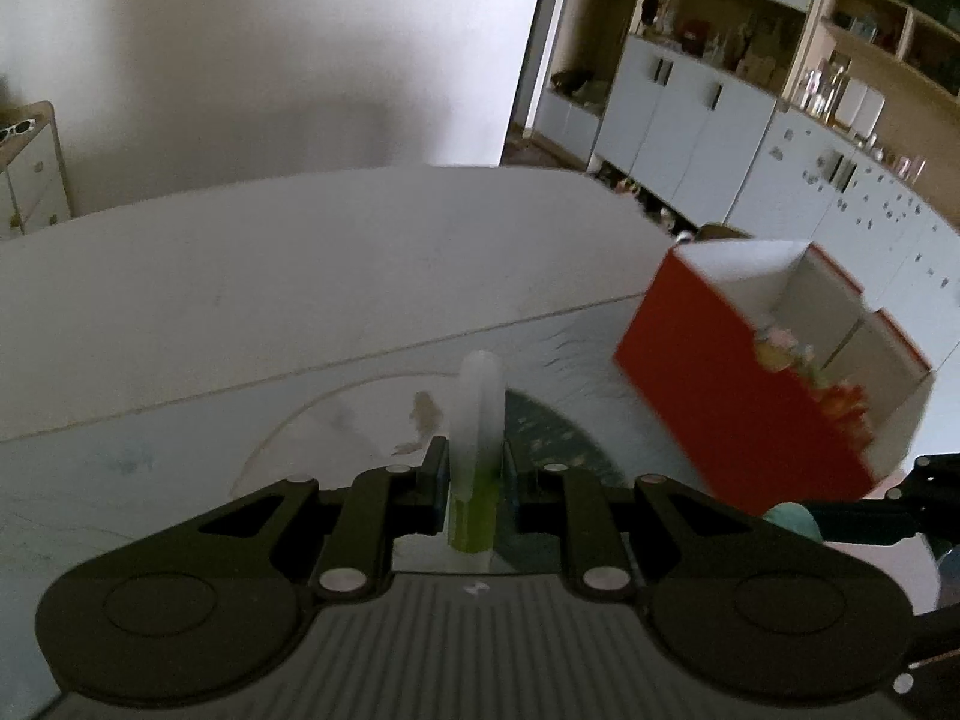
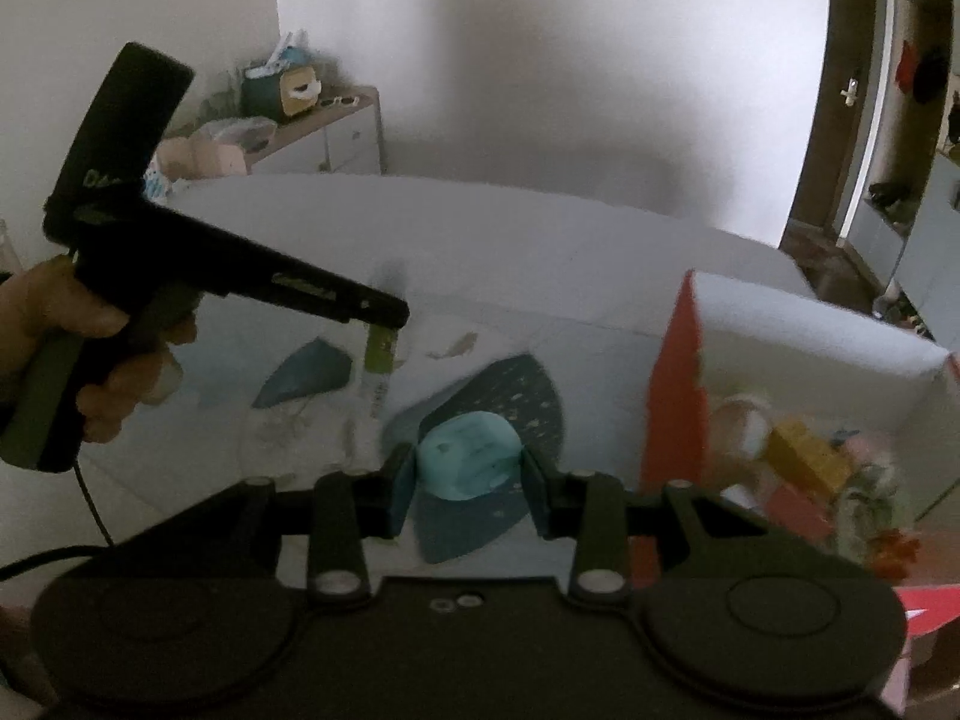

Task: Organize rigid objects
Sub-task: 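Carry the tube with the left tool while the right tool carries the teal soap into the red box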

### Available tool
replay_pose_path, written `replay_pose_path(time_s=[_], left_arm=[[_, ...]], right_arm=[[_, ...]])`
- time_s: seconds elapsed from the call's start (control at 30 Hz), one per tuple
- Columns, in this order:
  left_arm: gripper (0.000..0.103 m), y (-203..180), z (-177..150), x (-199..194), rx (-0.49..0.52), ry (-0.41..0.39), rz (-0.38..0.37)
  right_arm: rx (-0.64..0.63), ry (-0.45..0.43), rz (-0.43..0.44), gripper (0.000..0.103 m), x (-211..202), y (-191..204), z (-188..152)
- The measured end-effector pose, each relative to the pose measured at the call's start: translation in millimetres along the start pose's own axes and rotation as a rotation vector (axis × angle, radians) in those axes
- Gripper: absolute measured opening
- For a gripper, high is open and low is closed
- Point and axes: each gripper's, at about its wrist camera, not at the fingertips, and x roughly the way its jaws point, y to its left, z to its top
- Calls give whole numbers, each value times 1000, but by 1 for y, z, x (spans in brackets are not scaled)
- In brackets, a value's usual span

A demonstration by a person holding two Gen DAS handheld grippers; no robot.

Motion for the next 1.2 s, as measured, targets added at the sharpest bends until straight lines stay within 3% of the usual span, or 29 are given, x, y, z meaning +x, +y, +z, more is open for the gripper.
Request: replay_pose_path(time_s=[0.33, 0.67, 1.07, 1.2], left_arm=[[18, -51, 14, -35, 12, -48, -22], [18, -120, 34, -55, 47, -107, -58], [18, -197, 70, -38, 92, -140, -78], [18, -222, 81, -15, 106, -110, -89]], right_arm=[[4, -39, -39, 37, -48, -43, 1], [33, -1, -52, 37, -63, -105, -15], [98, 32, -69, 37, -60, -179, -33], [114, 52, -90, 37, -50, -201, -34]])
